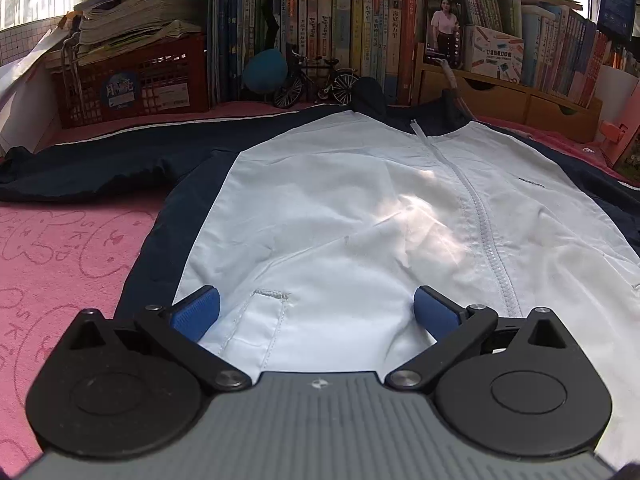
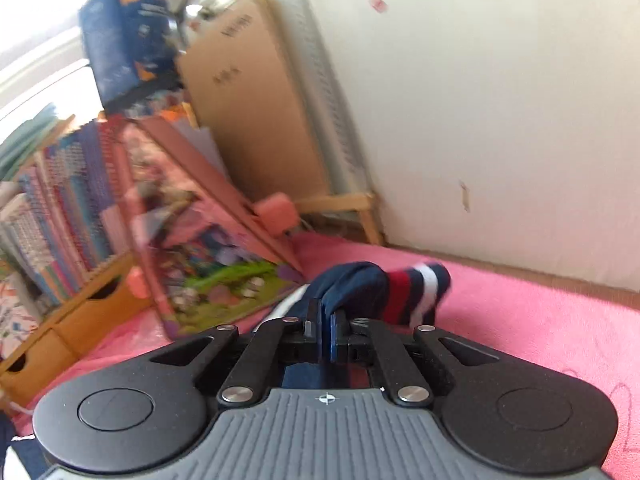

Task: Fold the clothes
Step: 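Grasp the red-white striped cuff with the right gripper, then fold the sleeve across the white jacket front with the right gripper, open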

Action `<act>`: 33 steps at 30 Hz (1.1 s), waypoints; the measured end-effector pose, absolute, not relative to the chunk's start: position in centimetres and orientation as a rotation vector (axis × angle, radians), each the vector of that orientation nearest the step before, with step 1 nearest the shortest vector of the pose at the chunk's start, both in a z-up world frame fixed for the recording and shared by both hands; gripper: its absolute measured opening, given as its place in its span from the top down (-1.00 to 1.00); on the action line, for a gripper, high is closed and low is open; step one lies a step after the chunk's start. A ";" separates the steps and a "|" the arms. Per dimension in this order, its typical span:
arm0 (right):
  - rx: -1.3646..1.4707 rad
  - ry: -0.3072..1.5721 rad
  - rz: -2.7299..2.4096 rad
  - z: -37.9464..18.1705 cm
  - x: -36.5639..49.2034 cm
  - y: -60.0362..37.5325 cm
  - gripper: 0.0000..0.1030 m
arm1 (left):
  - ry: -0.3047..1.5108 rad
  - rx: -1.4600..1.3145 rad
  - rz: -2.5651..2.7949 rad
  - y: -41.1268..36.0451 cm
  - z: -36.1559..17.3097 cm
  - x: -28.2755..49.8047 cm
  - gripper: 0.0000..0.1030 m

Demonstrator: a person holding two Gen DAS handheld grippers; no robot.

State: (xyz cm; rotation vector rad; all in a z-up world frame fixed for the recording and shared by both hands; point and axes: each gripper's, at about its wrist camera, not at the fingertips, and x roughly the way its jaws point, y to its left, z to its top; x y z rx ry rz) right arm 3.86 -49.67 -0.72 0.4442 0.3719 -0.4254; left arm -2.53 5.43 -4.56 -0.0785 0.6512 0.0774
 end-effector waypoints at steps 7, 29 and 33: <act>0.176 0.288 0.113 7.5 5.1 -28.7 0.91 | 0.611 -0.163 0.049 6.5 -4.5 -3.0 -1.00; -0.036 0.577 0.416 2.9 6.0 -18.3 -0.38 | 0.549 -0.178 0.117 8.9 -0.2 -1.5 -1.00; -0.028 0.544 0.327 4.1 4.2 -23.8 -0.44 | 0.491 -0.141 0.232 10.8 1.7 2.7 -1.00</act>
